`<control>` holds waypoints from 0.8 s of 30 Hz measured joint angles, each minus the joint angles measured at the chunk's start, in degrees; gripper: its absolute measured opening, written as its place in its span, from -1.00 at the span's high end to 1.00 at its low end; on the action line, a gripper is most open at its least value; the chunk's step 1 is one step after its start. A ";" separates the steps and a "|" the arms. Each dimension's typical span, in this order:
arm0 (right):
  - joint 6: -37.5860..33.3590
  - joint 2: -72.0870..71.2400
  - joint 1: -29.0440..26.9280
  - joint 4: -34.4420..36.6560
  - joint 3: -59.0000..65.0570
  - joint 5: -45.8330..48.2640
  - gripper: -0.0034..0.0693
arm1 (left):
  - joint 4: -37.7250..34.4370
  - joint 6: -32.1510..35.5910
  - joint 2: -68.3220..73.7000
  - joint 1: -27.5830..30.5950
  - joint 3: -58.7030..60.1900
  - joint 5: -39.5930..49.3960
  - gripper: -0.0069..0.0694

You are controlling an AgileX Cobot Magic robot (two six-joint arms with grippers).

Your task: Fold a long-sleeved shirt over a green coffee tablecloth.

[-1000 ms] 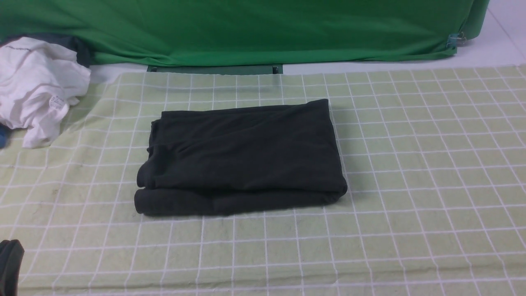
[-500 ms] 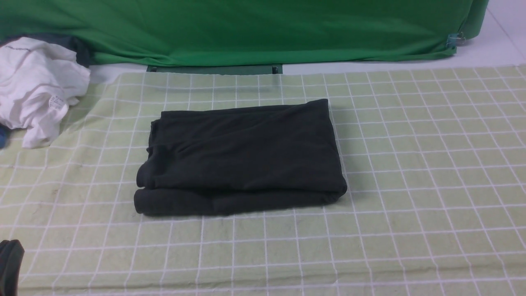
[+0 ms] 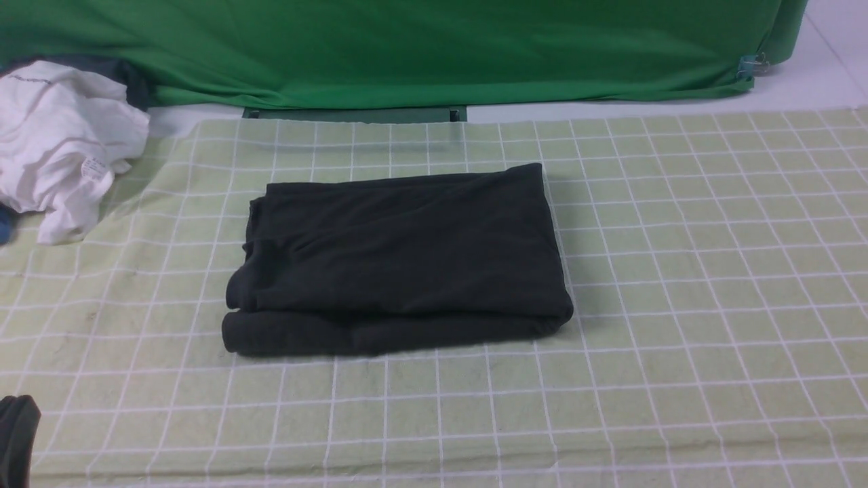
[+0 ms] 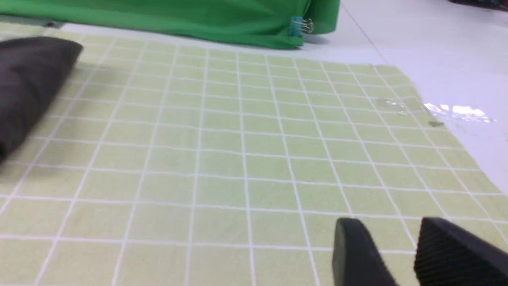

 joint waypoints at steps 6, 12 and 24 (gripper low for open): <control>-0.44 0.00 0.61 0.00 0.04 -0.06 0.25 | 0.13 0.00 0.00 0.00 0.00 0.11 0.79; -0.44 0.00 2.09 0.05 0.04 -0.06 0.25 | 0.18 0.00 0.00 0.00 0.00 0.11 0.79; -0.44 0.00 2.16 0.05 0.29 -0.18 0.25 | 0.18 0.00 0.00 0.00 0.00 0.11 0.79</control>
